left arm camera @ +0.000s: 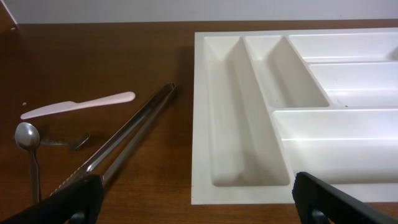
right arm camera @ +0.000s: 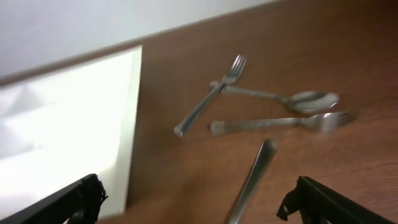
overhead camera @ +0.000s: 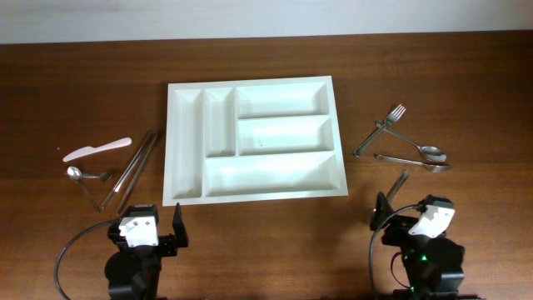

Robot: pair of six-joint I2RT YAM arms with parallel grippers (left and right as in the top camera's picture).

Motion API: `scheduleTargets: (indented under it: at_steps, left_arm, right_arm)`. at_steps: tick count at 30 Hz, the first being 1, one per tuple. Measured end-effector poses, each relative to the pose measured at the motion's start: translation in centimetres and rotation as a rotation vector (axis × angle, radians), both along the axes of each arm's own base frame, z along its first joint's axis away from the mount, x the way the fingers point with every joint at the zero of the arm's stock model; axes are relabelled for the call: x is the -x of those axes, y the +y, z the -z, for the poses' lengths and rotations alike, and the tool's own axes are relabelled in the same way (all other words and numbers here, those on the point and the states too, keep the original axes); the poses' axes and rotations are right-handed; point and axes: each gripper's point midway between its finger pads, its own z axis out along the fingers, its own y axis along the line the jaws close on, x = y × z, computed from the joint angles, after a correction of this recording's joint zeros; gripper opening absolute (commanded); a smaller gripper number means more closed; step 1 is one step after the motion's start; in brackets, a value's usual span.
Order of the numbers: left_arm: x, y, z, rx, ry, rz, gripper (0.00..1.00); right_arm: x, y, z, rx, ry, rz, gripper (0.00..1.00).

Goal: Pack container
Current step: 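Move the right gripper toward the silver fork on the right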

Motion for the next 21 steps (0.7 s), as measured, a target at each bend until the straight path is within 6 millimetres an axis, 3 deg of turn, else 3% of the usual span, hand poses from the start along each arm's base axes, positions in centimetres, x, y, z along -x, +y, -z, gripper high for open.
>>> scheduleTargets:
  at_steps: [7, 12, 17, 19, 21]
  left_arm:
    - [0.0, 0.0, 0.0, 0.000, 0.000, 0.000, 0.99]
    - [0.0, 0.0, 0.0, 0.000, -0.002, 0.000, 0.99]
    - [0.0, 0.0, 0.0, 0.000, -0.002, 0.001, 0.99]
    - [0.0, 0.0, 0.0, 0.000, -0.002, 0.001, 0.99]
    - [0.0, 0.0, 0.0, 0.000, -0.002, 0.001, 0.99]
  right_arm:
    - [0.4, -2.1, -8.7, 0.010, 0.020, 0.123, 0.99]
    - [0.1, -3.9, -10.7, 0.042, 0.334, 0.233, 0.99]
    - [-3.0, -4.4, -10.7, 0.083, 0.635, 0.262, 0.99]
    - [-4.2, -4.3, -9.6, 0.089, 0.733, 0.251, 0.99]
    - [-5.3, -3.8, -7.3, 0.085, 0.849, 0.221, 0.99]
